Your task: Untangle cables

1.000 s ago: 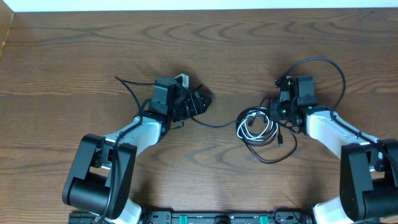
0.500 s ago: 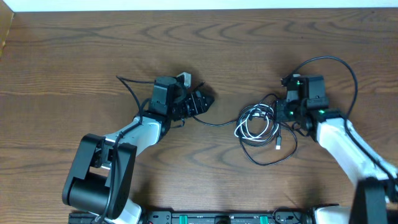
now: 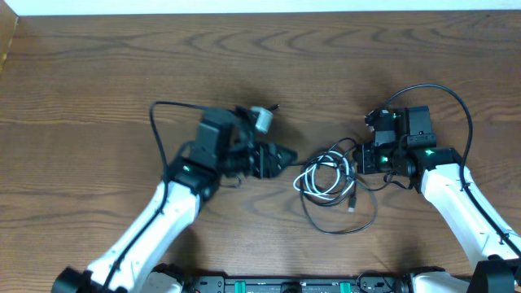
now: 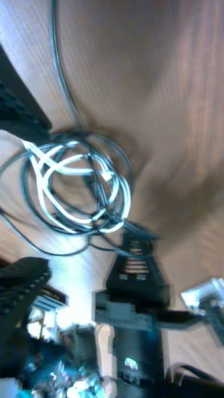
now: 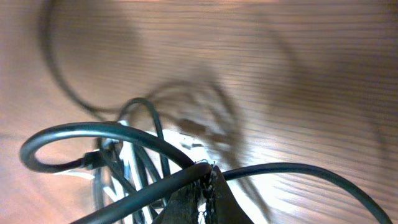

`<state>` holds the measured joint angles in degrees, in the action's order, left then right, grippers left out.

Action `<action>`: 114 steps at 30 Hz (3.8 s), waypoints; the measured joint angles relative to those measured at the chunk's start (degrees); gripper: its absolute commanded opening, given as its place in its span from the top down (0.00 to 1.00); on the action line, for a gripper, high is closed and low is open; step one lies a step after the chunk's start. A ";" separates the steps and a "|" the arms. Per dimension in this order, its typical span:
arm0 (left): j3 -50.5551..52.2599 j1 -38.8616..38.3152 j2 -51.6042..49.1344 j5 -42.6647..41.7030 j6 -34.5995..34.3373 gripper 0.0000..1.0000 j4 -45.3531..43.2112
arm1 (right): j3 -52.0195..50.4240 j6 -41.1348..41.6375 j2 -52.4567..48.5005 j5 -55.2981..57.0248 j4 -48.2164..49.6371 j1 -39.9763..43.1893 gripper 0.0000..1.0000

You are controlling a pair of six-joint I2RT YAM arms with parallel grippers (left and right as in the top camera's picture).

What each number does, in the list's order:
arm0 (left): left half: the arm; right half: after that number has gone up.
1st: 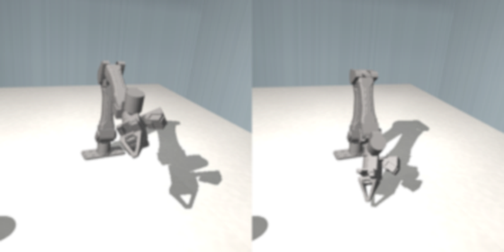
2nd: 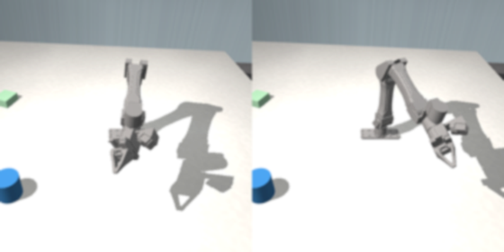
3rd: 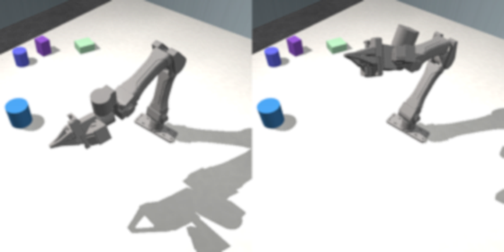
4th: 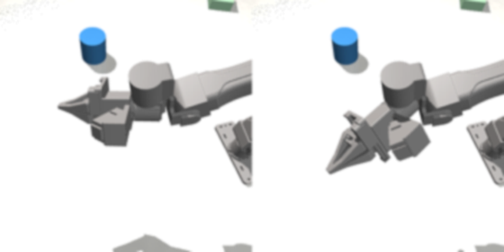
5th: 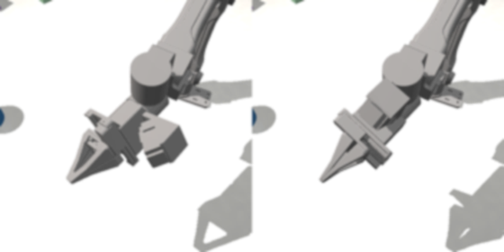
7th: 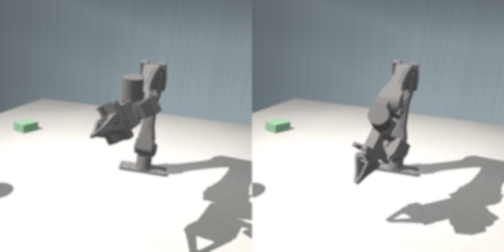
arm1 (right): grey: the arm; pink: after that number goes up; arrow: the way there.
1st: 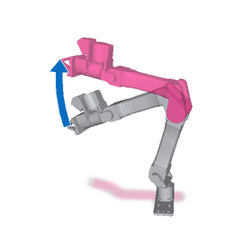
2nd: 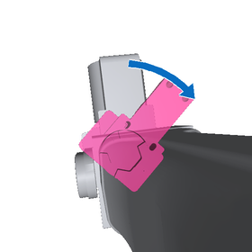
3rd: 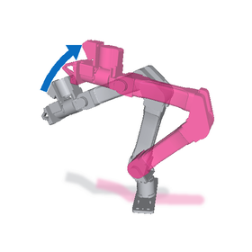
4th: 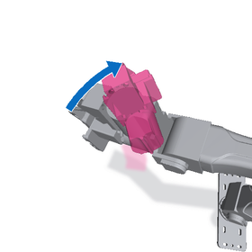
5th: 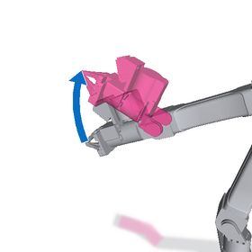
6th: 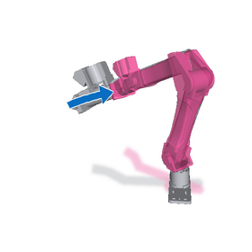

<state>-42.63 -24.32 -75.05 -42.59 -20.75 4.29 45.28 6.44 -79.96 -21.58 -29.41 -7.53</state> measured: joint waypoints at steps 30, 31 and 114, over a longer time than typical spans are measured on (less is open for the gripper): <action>0.02 -26.38 -1.90 35.67 -1.31 0.35 -4.28 | 0.00 2.03 0.00 -18.14 -6.88 -4.46 0.99; 0.02 -26.38 -2.25 35.71 -1.33 0.35 -4.33 | 0.00 2.03 0.00 -18.40 -6.82 -4.55 0.99; 0.04 -17.46 -12.79 24.83 -6.27 0.92 5.73 | -0.11 -21.49 0.00 -17.59 4.46 -1.68 0.62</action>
<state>-42.59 -41.78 -87.83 -17.76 -27.03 10.02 45.17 -15.05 -79.96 -39.18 -24.95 -9.21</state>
